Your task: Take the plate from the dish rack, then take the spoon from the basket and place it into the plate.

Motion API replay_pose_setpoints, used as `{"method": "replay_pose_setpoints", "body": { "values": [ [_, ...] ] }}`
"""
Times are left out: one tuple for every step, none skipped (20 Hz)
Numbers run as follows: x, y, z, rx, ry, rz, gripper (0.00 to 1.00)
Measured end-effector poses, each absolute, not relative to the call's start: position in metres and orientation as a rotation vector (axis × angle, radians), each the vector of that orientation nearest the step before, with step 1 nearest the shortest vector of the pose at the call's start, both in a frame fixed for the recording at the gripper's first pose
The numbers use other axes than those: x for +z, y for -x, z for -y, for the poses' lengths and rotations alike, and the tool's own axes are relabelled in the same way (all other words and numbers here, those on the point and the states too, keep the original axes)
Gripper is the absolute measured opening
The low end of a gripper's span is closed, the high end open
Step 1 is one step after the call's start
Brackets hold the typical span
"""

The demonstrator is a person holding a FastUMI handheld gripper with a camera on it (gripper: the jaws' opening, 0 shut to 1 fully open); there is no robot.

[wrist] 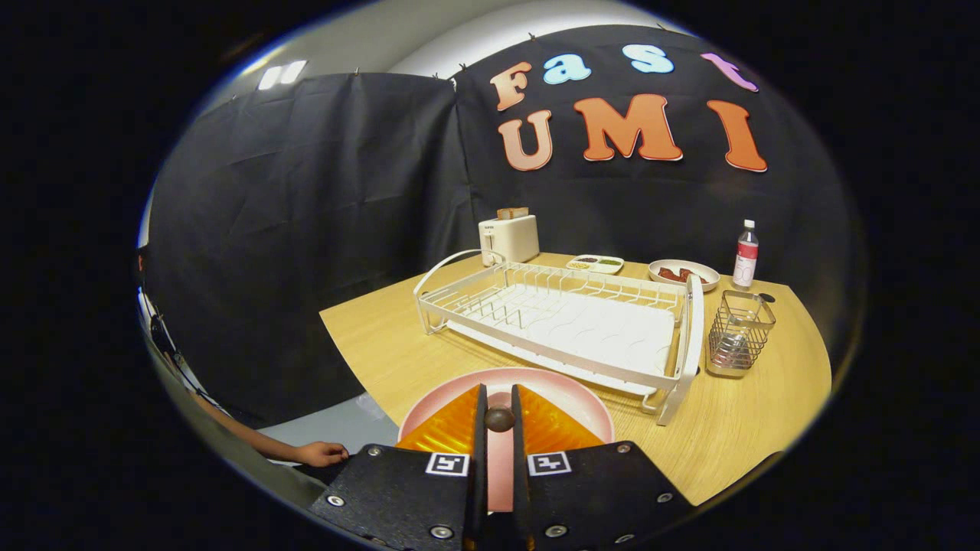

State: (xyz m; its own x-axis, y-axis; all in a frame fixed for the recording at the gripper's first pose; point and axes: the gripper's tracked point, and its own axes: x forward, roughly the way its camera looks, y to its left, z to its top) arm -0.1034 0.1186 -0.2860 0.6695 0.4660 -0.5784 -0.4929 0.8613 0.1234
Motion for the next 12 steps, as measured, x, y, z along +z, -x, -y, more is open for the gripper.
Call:
{"method": "replay_pose_setpoints", "body": {
  "values": [
    [-0.288,0.103,-0.117,0.535,0.049,-0.643,0.14],
    [-0.29,0.102,-0.114,0.526,0.048,-0.648,0.14],
    [-0.293,0.102,-0.11,0.513,0.052,-0.659,0.14],
    [-0.298,0.103,-0.105,0.501,0.057,-0.678,0.17],
    [-0.302,0.105,-0.102,0.49,0.06,-0.693,0.18],
    [-0.305,0.106,-0.099,0.479,0.059,-0.705,0.19],
    [-0.308,0.106,-0.096,0.468,0.064,-0.714,0.2],
    [-0.307,0.105,-0.092,0.457,0.064,-0.712,0.21],
    [-0.304,0.102,-0.091,0.451,0.059,-0.704,0.21],
    [-0.299,0.099,-0.09,0.445,0.052,-0.692,0.2],
    [-0.293,0.097,-0.089,0.438,0.045,-0.674,0.2],
    [-0.282,0.094,-0.086,0.427,0.039,-0.651,0.2]
  ]
}}
